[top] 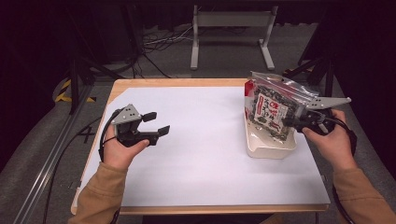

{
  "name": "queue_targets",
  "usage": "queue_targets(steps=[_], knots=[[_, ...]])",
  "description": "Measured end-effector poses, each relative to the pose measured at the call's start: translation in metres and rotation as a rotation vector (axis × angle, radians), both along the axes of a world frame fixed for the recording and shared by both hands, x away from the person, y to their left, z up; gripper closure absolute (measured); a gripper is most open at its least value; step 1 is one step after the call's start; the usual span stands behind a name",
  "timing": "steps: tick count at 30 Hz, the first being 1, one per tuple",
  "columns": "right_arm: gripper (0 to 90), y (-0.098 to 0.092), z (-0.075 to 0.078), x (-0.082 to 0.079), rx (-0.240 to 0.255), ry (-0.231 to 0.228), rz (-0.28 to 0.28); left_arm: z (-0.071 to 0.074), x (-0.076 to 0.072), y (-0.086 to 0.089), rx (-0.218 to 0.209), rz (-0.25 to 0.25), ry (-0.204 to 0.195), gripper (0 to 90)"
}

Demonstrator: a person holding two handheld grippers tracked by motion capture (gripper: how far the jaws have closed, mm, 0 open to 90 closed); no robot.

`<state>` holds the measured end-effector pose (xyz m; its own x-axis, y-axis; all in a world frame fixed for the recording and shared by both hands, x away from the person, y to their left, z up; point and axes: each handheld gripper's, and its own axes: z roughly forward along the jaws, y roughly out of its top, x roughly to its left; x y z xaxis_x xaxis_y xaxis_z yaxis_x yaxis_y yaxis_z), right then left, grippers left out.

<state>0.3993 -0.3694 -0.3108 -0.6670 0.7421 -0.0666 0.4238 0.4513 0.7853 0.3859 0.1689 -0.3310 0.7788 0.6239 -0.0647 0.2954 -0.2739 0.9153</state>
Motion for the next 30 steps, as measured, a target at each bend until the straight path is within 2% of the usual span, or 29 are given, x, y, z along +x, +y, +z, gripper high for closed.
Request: queue_targets(steps=[4,9,13,18,25,28,30], knots=[[75.3,-0.001,-0.005,-0.001,0.012,-0.001,-0.005,0.0,0.0,-0.001,-0.003,0.001,0.005,28.4],[75.4,0.003,-0.015,-0.001,0.005,0.02,-0.018,0.0,0.0,-0.003,0.002,-0.005,0.003,28.3],[75.5,0.003,-0.021,-0.004,0.01,0.008,-0.022,0.0,0.001,-0.004,0.01,-0.013,0.0,28.1],[75.1,-0.001,-0.024,-0.005,0.031,0.002,-0.024,-0.001,0.001,-0.005,0.003,-0.003,0.005,27.0],[74.0,-0.007,-0.023,-0.005,0.098,0.006,-0.053,-0.003,0.002,-0.002,-0.001,0.011,0.003,23.3],[59.2,-0.013,-0.023,-0.008,0.152,-0.024,-0.055,-0.005,0.002,0.0,0.004,0.011,0.009,23.2],[50.8,-0.014,-0.022,-0.01,0.181,-0.028,-0.06,-0.006,0.001,0.001,0.002,0.013,0.012,23.1]])
